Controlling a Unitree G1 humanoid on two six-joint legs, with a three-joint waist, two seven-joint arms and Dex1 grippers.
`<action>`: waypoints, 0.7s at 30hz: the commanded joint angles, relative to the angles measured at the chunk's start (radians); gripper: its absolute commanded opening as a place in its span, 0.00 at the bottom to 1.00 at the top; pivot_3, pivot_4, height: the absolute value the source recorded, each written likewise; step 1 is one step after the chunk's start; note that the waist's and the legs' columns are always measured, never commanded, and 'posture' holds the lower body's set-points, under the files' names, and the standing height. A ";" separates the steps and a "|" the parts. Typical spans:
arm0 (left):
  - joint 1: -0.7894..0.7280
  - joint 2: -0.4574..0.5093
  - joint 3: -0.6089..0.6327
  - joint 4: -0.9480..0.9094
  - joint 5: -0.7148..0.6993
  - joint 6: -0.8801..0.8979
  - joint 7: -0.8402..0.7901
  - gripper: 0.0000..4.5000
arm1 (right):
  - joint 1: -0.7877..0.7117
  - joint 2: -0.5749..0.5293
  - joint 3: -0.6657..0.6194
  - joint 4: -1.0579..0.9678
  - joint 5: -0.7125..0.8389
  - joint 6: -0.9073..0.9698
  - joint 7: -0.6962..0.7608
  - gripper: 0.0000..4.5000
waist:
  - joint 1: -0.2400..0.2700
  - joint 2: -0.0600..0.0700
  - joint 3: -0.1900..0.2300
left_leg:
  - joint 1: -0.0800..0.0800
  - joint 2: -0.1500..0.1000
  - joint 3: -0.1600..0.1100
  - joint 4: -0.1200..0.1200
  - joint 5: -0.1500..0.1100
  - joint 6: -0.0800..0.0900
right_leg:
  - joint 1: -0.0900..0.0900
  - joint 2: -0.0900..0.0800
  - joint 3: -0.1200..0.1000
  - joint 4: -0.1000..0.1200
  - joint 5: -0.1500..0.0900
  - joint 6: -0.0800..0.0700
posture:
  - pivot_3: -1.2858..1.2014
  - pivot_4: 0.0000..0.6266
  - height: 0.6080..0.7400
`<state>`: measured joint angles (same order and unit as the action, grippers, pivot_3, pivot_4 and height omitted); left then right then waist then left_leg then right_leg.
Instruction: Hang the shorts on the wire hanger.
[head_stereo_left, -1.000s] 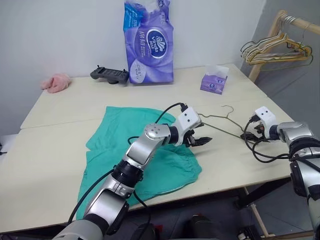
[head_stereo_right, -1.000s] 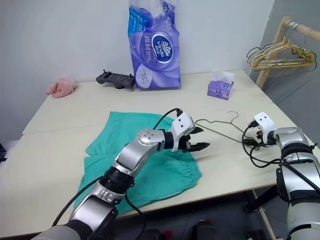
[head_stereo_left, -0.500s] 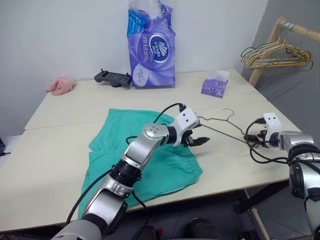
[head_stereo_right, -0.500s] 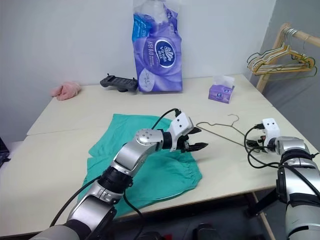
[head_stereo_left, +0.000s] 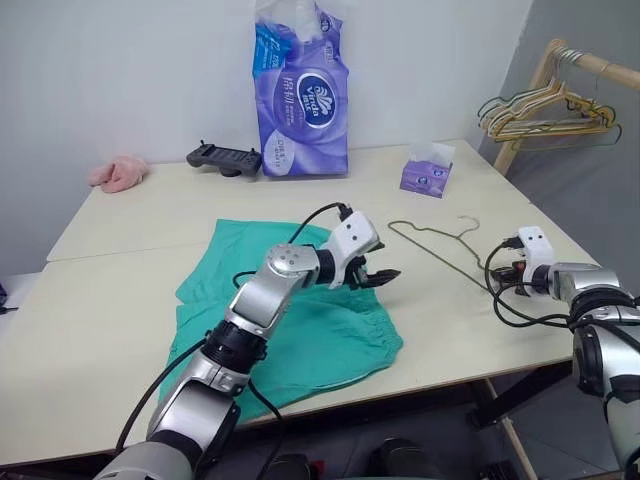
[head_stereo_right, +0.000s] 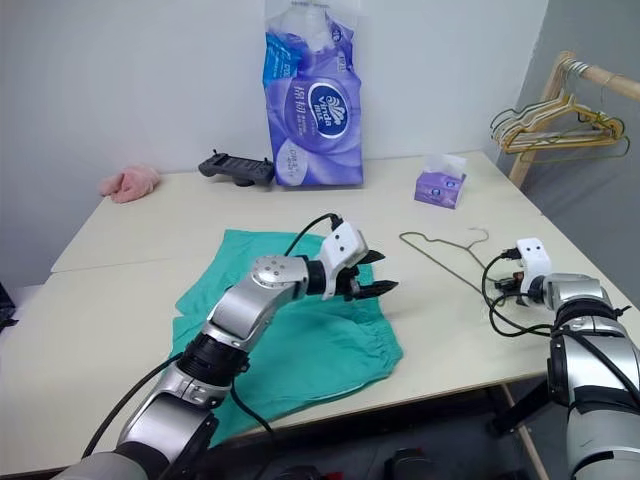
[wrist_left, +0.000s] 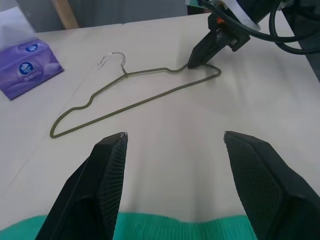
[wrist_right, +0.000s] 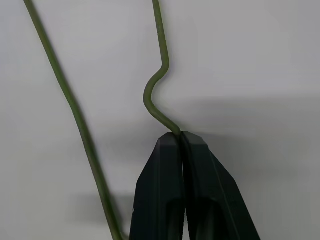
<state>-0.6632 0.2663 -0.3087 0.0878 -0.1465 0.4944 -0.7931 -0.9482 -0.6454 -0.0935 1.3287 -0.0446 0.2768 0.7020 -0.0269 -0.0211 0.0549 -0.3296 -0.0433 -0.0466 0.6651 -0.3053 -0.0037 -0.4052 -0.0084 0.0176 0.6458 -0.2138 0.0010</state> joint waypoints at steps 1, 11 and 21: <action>-0.055 -0.028 0.090 0.015 -0.041 -0.011 0.041 0.73 | -0.051 -0.015 -0.006 -0.083 -0.003 -0.131 -0.062 0.01 | 0.000 0.000 0.000 | 0.000 0.000 0.000 0.000 0.000 0.000 | 0.000 0.000 0.000 0.000 0.000 0.000 | 0.52 0.00 1.00; -0.099 0.028 0.252 -0.002 -0.167 0.006 0.004 0.99 | -0.009 -0.110 0.145 -0.311 -0.148 -0.544 -0.062 0.00 | -0.005 0.000 0.000 | 0.000 0.000 0.000 -0.001 0.000 0.000 | -0.001 0.000 0.000 0.000 0.000 0.000 | 0.51 0.00 1.00; -0.185 0.149 0.260 0.134 -0.148 -0.085 -0.091 0.99 | 0.037 -0.222 0.229 -0.488 -0.325 -0.904 -0.233 0.00 | -0.005 0.000 0.000 | 0.001 0.000 0.000 0.000 0.000 0.000 | -0.002 0.000 0.000 0.000 0.000 0.000 | 0.51 0.00 1.00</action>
<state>-0.8057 0.4028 -0.0710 0.2034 -0.2856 0.4416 -0.8533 -0.8789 -0.8389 0.1388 0.8838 -0.3336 -0.5399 0.5437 -0.0316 -0.0208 0.0554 -0.3288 -0.0432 -0.0466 0.6647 -0.3052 -0.0040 -0.4068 -0.0083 0.0174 0.6452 -0.2141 0.0013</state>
